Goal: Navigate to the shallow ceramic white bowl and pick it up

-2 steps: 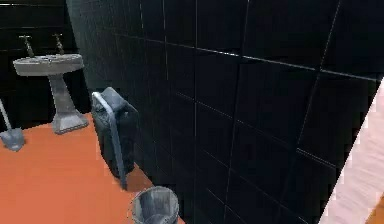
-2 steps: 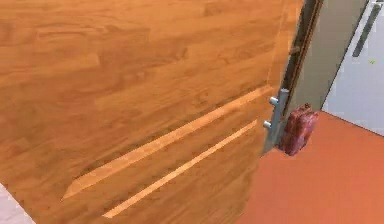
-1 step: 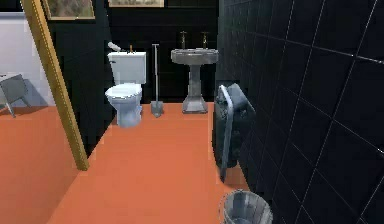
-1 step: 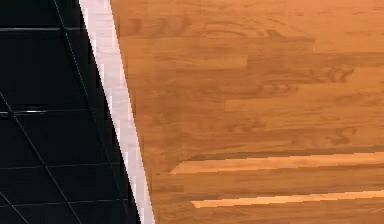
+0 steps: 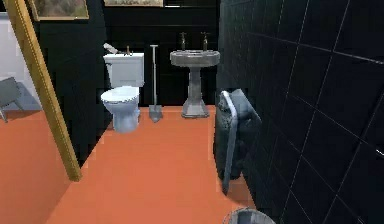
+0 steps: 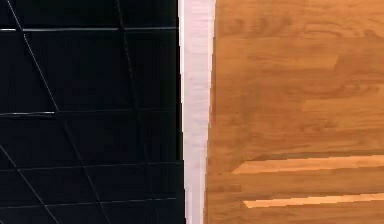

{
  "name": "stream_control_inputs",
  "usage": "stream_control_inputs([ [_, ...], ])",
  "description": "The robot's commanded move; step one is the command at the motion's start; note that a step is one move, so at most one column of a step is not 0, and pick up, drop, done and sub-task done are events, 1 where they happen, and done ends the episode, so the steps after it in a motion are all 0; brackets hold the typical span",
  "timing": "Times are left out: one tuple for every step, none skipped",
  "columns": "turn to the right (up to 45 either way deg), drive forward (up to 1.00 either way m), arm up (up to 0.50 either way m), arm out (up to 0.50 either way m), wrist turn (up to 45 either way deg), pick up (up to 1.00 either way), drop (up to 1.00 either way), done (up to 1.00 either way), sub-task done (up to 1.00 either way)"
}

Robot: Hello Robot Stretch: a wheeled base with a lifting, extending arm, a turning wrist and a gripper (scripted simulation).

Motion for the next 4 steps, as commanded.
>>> stream_control_inputs([
  [-45.0,0.0,0.0,0.0,0.0,0.0,0.0,0.0,0.0],
  [-24.0,0.0,0.0,0.0,0.0,0.0,0.0,0.0,0.0],
  [0.0,0.25,0.0,0.0,0.0,0.0,0.0,0.0,0.0],
  [33.0,0.0,0.0,0.0,0.0,0.0,0.0,0.0,0.0],
])
